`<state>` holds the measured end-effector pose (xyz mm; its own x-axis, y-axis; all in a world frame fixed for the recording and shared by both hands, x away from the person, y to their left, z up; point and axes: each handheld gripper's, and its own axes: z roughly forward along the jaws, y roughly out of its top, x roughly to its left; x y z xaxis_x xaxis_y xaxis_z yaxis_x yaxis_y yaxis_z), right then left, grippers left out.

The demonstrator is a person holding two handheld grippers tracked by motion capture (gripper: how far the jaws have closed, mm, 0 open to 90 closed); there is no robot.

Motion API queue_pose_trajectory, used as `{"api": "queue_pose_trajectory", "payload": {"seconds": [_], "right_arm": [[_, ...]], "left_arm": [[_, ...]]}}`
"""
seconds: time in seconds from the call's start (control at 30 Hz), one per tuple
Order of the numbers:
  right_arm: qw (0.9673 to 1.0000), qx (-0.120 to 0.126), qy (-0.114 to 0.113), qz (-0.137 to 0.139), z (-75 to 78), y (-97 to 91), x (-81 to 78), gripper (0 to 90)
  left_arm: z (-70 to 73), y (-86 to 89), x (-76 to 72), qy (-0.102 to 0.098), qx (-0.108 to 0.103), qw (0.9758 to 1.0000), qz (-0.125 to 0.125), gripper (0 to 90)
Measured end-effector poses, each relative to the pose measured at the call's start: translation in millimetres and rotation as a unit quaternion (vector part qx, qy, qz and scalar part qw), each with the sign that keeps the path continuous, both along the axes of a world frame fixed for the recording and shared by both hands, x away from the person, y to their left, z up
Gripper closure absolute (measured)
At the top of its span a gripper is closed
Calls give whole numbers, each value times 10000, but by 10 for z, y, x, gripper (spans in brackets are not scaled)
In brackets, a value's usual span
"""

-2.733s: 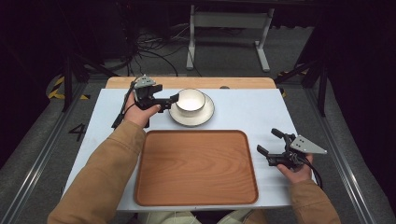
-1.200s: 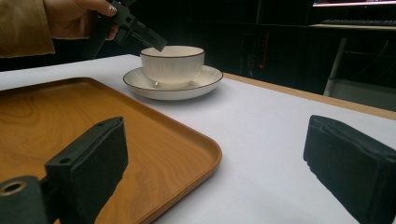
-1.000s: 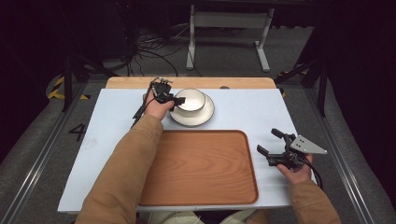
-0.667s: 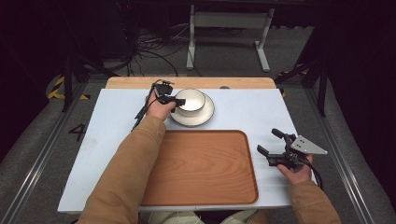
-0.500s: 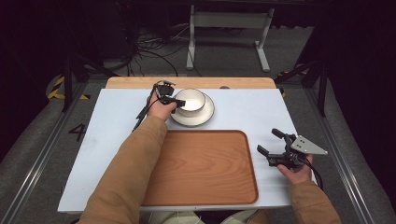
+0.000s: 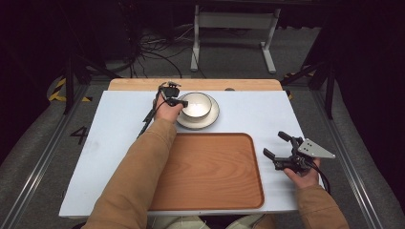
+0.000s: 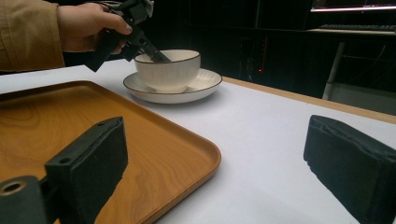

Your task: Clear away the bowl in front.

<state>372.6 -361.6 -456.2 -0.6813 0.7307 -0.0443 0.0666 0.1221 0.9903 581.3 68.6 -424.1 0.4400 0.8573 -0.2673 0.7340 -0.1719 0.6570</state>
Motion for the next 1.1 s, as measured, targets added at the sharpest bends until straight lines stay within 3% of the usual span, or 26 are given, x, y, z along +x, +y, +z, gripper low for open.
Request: {"api": "queue_pose_trajectory", "payload": {"seconds": [0.1, 0.37, 0.47, 0.7, 1.1], "right_arm": [[10000, 12, 0, -2, 0, -1, 0, 66], [10000, 19, -9, -8, -1, -3, -1, 65], [10000, 26, -10, -8, -1, -3, -1, 65], [10000, 28, -14, -6, -1, -4, -1, 65], [10000, 22, -10, -17, -1, -3, -2, 65]], "left_arm": [[3, -23, -2, -11, 113, 9999, 60, 818], [26, -7, -11, 44, -14, 9999, 92, 823], [40, -8, -17, -21, -32, 9999, 96, 822], [116, -22, -54, -59, -159, 9998, 58, 818], [305, 45, -124, -217, -143, 9997, 16, 817]]}}
